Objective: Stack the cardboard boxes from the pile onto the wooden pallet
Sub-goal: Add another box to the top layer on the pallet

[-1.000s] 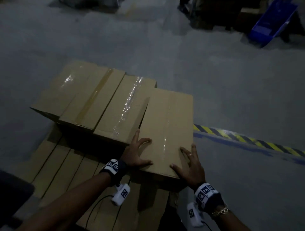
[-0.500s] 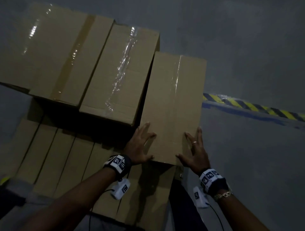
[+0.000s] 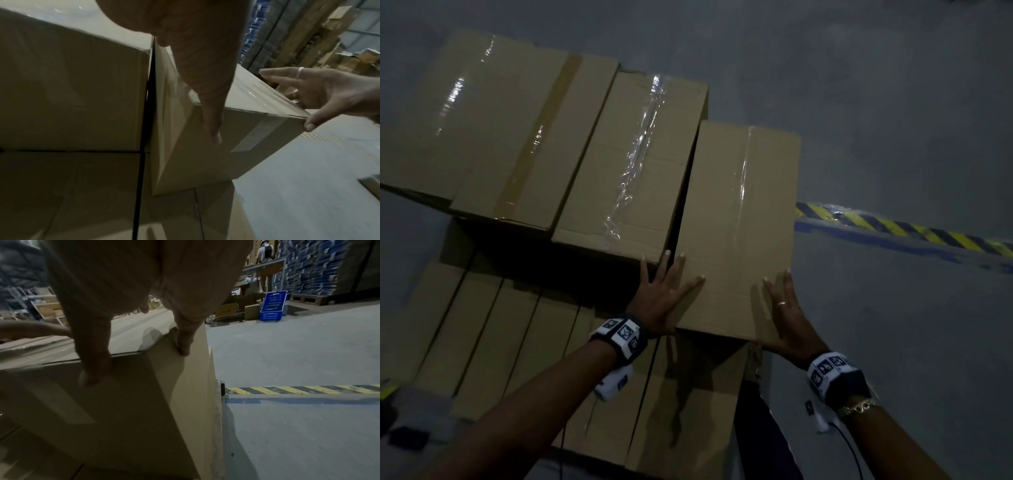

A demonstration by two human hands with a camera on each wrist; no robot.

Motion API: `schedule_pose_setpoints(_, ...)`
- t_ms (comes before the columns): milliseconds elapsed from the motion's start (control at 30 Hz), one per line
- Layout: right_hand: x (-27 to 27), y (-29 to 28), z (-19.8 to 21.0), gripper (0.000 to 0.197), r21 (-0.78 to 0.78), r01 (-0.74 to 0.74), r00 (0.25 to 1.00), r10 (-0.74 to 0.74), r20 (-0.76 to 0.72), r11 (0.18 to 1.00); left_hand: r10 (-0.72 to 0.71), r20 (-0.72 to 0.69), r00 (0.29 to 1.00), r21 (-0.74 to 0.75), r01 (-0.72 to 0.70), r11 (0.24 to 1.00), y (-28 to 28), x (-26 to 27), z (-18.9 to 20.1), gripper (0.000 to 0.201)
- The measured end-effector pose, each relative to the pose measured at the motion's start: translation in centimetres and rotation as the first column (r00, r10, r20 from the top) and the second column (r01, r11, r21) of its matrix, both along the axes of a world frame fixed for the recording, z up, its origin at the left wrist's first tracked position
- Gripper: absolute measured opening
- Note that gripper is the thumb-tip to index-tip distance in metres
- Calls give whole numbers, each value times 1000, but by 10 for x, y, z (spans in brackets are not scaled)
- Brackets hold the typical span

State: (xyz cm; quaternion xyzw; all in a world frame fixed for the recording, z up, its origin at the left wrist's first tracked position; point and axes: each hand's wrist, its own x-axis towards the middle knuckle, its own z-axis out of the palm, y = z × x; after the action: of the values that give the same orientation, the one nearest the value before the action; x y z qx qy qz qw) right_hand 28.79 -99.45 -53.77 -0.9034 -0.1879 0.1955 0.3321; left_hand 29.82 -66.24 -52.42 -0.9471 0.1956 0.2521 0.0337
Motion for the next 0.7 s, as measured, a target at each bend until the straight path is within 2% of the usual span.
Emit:
schedule_pose_setpoints(200,19,3,-4,120,63,75,995,-79,63,995,96,28,995,13,-96,995,8,22,-1,133)
schedule_pose_setpoints(333,32,5,-10,116,94,137,989,-142,45,986,123,21,992,11,-123,992,11,40,-1,134)
schedule_pose_setpoints(533,50,6,-7,122,106,183,983,-182,-19,977,148,21,989,21,-149,989,13,57,2,127)
schedule_pose_setpoints(700,61,5,-6,120,72,179,983,-175,-51,981,163,19,986,24,-164,986,12,68,7,126)
